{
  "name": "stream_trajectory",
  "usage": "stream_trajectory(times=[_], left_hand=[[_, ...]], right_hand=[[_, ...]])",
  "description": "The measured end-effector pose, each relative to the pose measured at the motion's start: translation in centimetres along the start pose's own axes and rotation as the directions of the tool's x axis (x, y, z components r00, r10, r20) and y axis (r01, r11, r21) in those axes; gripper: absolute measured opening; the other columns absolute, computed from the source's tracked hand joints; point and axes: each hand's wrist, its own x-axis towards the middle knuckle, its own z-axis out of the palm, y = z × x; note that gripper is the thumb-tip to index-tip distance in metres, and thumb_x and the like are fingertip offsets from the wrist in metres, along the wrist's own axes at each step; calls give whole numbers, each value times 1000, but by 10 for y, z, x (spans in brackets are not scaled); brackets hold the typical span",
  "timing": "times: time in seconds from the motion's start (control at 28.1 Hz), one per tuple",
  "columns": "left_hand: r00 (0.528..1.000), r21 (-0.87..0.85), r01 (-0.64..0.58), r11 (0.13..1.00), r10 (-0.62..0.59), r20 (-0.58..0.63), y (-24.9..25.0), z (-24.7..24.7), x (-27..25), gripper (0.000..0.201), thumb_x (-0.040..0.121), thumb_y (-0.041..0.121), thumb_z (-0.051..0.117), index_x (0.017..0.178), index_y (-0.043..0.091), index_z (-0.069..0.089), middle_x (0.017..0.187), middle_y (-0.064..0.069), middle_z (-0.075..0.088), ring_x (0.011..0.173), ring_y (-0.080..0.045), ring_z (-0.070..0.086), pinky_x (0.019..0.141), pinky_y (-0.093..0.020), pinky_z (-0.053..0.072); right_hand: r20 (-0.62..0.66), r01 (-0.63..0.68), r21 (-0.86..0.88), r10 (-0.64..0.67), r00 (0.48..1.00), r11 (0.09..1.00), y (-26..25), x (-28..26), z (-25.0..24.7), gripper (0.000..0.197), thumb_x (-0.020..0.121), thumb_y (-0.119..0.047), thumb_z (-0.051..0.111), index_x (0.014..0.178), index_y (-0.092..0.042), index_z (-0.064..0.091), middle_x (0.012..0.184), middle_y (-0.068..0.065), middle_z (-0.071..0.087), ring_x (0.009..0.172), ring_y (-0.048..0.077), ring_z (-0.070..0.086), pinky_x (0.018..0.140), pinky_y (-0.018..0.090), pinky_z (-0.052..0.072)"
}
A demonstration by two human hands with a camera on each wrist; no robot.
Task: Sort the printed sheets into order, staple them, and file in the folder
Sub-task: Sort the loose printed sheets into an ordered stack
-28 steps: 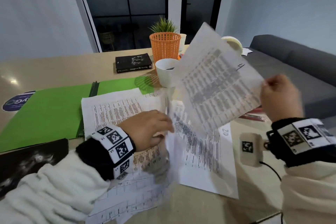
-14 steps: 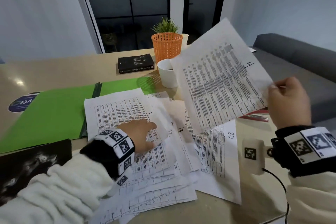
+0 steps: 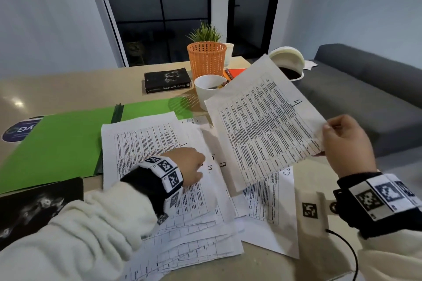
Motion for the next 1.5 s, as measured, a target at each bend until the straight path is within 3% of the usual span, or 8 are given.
stream_trajectory(times=[0.18,0.36,0.53,0.82,0.96,1.25,1.35,1.5], left_hand=[[987,-94,95,991,-106,-124,-28,-12,-23,34,90,30,51,62,20,38,62,4,41,55,-11,37,58,-27,35],[963,-99,187,977,-202,-176,-42,-31,-51,47,91,44,50,56,18,33,54,3,33,50,-12,33,49,-26,24],[995,-44,95,994,-97,-40,-5,-16,-51,50,89,56,45,57,19,45,54,5,40,50,-12,40,54,-26,38],[986,45,105,993,-110,125,33,6,-35,61,70,77,52,65,16,49,62,4,46,57,-14,46,52,-25,39],[993,30,85,996,-87,85,33,8,-32,50,79,64,55,71,15,54,68,2,49,62,-15,48,55,-26,40],[992,-345,98,933,-119,-40,-4,-7,-45,30,78,29,61,55,18,45,58,5,46,55,-12,44,57,-25,36],[926,-496,148,856,-297,-235,-36,-29,-59,32,79,21,65,53,16,49,55,3,50,56,-13,46,58,-26,36],[805,-554,189,811,-451,-386,-71,-51,-84,32,78,14,67,51,12,50,46,3,47,51,-17,44,54,-26,32]], right_hand=[[10,-17,29,16,1000,999,3,0,3,11,94,-17,44,96,-12,55,81,7,62,71,25,61,73,41,53],[-24,-14,43,15,1000,999,7,5,8,13,93,-17,46,97,-11,57,74,1,59,67,19,54,68,29,36],[-22,-21,53,23,1000,998,8,6,12,13,93,-18,46,98,-12,57,72,-1,57,75,23,54,70,29,35],[-47,-12,49,14,999,999,21,9,3,13,93,-18,46,95,-10,57,84,12,64,80,30,58,73,35,41],[-46,-25,58,27,999,998,21,6,4,13,93,-17,47,93,-10,57,81,11,64,79,31,58,72,35,43],[24,-85,185,82,996,979,14,1,11,13,93,-14,45,84,-14,54,73,7,62,61,22,59,64,35,51],[124,-153,259,124,984,954,10,-2,14,20,91,-5,45,74,-14,51,68,7,59,53,21,56,47,28,52],[136,-146,219,118,984,965,10,-4,19,16,89,-3,44,76,-11,52,65,7,57,54,24,56,51,31,49]])
